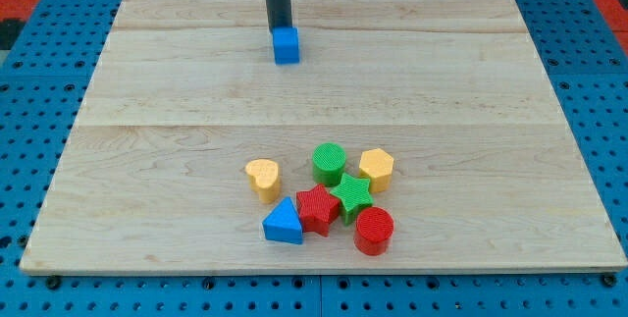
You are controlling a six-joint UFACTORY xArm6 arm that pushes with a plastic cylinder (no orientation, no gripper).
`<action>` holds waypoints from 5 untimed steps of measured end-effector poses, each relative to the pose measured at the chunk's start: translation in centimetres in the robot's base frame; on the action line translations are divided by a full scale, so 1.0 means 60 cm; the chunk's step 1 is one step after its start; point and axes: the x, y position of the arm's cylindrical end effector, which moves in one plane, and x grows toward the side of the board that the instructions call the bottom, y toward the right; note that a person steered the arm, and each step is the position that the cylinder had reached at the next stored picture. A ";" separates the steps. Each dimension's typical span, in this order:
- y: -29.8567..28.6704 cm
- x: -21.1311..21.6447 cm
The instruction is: Slide blue cube above green circle
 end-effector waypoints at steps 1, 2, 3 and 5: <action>-0.015 0.154; -0.054 0.139; -0.038 0.102; 0.016 0.106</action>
